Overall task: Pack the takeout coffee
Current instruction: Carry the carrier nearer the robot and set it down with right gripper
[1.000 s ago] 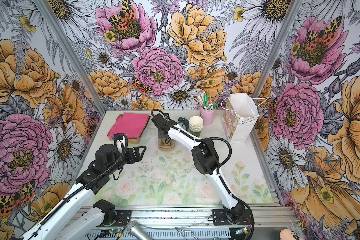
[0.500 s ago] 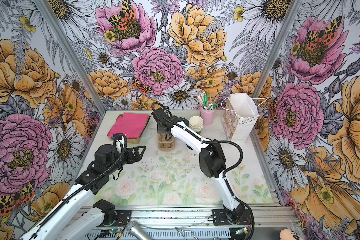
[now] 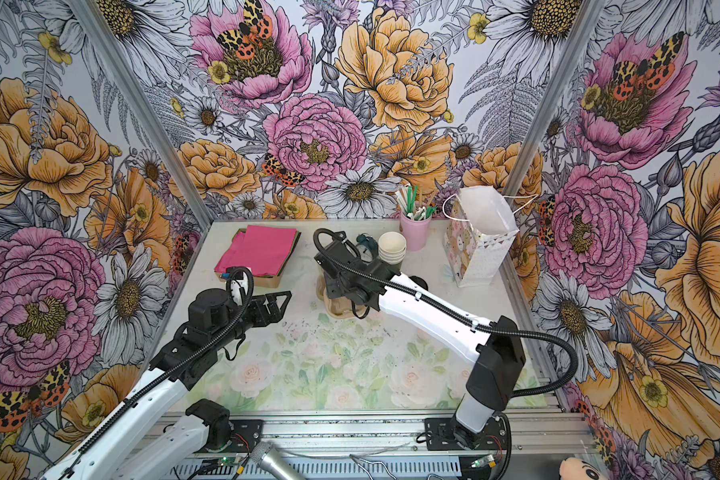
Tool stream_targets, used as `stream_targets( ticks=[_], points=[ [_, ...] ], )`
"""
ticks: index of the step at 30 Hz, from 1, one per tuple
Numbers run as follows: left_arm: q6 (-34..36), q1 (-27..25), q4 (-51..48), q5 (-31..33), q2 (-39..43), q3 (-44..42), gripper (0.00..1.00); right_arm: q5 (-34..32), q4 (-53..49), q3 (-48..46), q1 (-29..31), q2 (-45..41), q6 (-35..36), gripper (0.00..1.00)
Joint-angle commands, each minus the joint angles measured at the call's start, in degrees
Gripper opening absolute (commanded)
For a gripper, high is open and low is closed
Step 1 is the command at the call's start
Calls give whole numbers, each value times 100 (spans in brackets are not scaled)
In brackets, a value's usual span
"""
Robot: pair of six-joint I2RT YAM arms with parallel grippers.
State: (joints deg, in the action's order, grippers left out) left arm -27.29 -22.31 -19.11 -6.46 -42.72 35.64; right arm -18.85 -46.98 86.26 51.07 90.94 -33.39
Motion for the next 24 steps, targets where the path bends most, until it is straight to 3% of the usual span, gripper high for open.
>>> stream_targets(
  ticks=[1,10,24],
  points=[
    [-53,43,7,-19,97,-37,99,-27,-5,-732,82,-598,-138,34],
    [-64,49,4,-46,79,-16,99,392,13,-2521,254,-1530,-182,34],
    [-110,33,-13,8,88,-26,99,505,352,-3582,335,-1038,-317,34]
  ],
)
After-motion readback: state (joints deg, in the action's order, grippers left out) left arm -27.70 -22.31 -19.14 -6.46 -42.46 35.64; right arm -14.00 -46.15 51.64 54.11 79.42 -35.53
